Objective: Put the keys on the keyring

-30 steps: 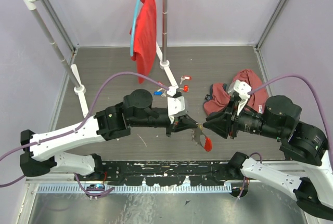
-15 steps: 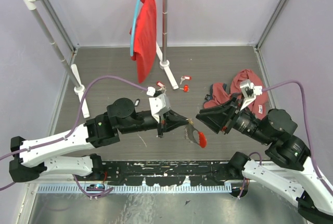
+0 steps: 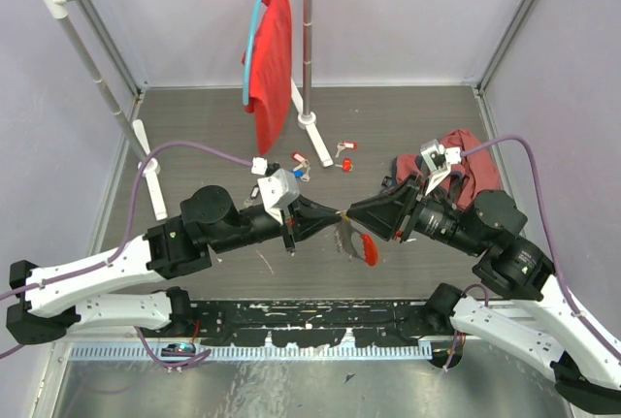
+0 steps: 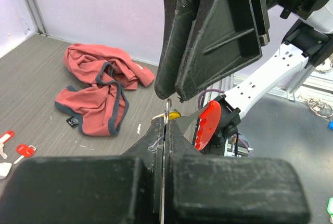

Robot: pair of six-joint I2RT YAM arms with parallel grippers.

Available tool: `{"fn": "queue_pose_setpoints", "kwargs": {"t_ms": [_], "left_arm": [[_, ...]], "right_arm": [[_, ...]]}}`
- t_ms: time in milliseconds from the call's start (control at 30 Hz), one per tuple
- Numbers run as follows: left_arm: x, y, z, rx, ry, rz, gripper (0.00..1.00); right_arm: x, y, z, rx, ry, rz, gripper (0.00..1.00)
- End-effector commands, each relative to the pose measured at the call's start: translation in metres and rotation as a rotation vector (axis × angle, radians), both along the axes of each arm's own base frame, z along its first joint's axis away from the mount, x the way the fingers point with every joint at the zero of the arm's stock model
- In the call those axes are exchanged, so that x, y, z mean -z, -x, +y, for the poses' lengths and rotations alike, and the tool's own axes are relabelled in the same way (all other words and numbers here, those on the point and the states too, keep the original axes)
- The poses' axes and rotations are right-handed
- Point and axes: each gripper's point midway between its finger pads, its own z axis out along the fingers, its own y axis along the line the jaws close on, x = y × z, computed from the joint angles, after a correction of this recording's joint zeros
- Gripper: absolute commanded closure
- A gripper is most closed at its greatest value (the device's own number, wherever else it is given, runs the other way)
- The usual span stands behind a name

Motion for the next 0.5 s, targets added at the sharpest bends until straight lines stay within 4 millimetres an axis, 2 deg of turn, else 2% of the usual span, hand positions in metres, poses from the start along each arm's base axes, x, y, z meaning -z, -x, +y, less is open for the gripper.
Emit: {"fn": "queue_pose_setpoints", "kwargs": {"t_ms": [0,167,333,467], "left_arm": [[-0.0163,-0.0030,0.0041,-0.027,0.072,-0.015,1.00],[-0.0168,-0.0024,0.0016,-0.020,0.071,-0.014,1.00],[-0.0182,-0.0023,-0.0001,-0.016,0.071,-0.015,1.00],[-0.0181,-0.0010,-0.0017,-0.007,0.069,-0.015,1.00]], "right_arm": [[-0.0167,0.0080,-0.0028,-0.027,-0.020,-0.054,0.68],[-0.0157,0.0096,-0.0004,-0.046,-0.009,-0.061,0.69],[-0.0146,0.0105,0.0016,-0.059,-0.001,-0.062,0.76],[-0.0126,0.0101,0.0015,-0.057,0.006,-0.061,0.77]]}}
